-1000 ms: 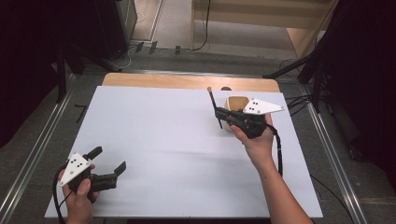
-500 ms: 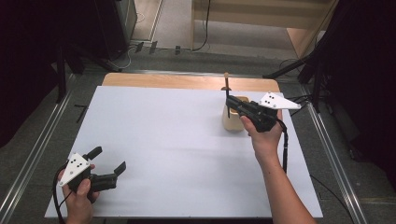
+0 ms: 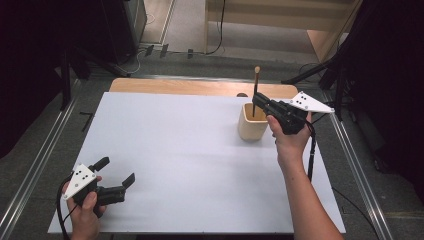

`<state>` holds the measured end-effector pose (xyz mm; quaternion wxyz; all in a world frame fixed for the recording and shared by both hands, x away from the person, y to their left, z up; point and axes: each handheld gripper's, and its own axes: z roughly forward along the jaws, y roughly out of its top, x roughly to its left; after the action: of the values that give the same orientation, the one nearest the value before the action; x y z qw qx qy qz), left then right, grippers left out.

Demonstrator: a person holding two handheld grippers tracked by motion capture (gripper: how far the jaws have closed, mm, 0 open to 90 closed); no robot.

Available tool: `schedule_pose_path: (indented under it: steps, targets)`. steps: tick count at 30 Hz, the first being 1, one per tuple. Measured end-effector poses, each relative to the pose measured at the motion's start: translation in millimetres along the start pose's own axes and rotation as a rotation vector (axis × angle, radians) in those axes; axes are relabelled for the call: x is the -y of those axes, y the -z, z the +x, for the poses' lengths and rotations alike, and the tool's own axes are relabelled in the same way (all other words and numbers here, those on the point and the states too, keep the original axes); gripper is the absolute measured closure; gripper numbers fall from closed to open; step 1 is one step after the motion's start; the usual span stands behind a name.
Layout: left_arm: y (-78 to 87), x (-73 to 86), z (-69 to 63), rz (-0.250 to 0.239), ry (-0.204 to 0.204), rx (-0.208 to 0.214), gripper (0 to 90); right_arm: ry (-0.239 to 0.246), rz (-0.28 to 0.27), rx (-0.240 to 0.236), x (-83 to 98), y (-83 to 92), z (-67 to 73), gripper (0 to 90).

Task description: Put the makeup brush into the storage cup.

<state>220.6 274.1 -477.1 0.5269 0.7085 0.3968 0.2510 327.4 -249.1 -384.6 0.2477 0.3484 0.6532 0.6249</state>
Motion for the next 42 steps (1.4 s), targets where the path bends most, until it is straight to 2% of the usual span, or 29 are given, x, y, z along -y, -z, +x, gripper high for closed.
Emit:
schedule_pose_path:
  steps: [5,15,19,26,31,42]
  targets:
    - [0.2,0.0,0.4,-0.001,0.000,0.000,0.0,-0.016,-0.004,0.026,3.4,-1.1,-8.4,84.7]
    - [0.9,0.1,1.2,-0.002,0.002,-0.002,0.0,-0.007,-0.002,0.094,12.4,-6.4,-17.1,84.6]
    - [0.9,0.0,0.6,-0.003,0.001,0.000,0.0,-0.018,-0.004,0.113,14.7,-7.6,-19.7,84.6]
    - [0.8,0.1,1.3,-0.002,0.004,-0.002,0.0,-0.020,-0.006,0.135,19.5,-8.0,-23.1,84.6]
    - [1.4,0.0,-0.1,-0.002,0.004,-0.001,0.0,-0.058,-0.006,0.152,28.3,-5.9,-30.2,84.6]
    - [0.9,0.0,0.0,-0.001,0.001,-0.002,0.0,-0.060,0.017,0.175,36.6,-4.5,-36.5,84.6]
